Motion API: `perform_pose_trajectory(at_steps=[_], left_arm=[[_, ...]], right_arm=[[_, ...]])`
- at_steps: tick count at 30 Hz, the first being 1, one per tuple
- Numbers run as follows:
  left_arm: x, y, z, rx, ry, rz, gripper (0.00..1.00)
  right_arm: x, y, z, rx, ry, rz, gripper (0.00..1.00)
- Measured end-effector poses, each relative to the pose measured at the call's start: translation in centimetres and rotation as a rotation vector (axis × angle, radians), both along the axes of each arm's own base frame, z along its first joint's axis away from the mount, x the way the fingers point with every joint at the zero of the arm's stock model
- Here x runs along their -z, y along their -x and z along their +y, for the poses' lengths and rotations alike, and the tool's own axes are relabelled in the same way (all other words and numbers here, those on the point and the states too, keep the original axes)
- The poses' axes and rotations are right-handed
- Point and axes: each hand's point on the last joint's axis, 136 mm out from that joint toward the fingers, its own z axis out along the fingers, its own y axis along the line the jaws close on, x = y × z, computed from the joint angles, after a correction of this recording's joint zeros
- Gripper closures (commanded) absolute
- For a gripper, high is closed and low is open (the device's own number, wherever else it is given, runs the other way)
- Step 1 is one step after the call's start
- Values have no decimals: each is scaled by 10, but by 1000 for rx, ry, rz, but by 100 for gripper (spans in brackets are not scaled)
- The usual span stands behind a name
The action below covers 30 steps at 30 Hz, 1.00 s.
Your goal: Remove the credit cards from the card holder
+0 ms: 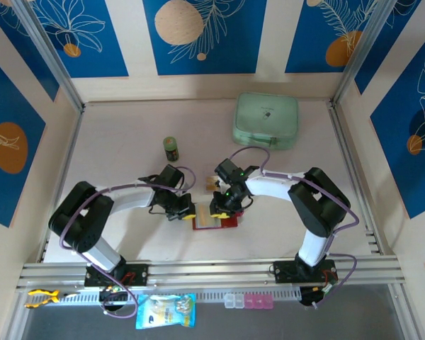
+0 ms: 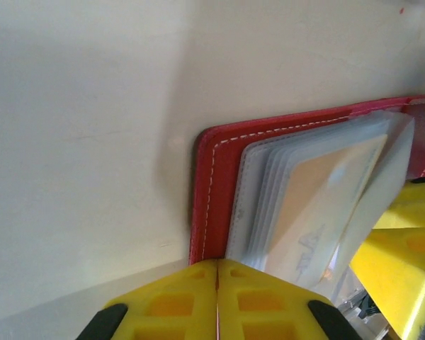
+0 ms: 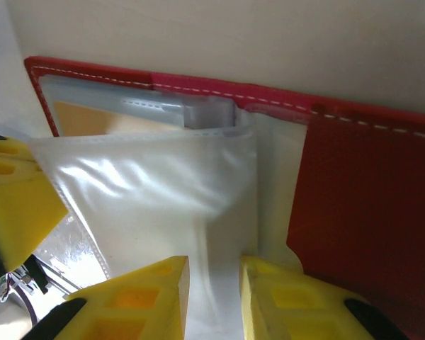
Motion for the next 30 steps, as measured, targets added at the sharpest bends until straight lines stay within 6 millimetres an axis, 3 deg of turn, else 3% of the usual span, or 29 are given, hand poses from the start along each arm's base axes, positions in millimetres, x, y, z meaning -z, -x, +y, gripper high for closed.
perform_pose_trajectory(at_steps=[15, 30], left_arm=[[-26, -6, -27, 27, 124, -63, 74], [-21, -5, -42, 47, 169, -35, 75]], right_arm=[[2, 0, -1, 3, -6, -1, 74], [1, 1, -2, 4, -10, -5, 75]])
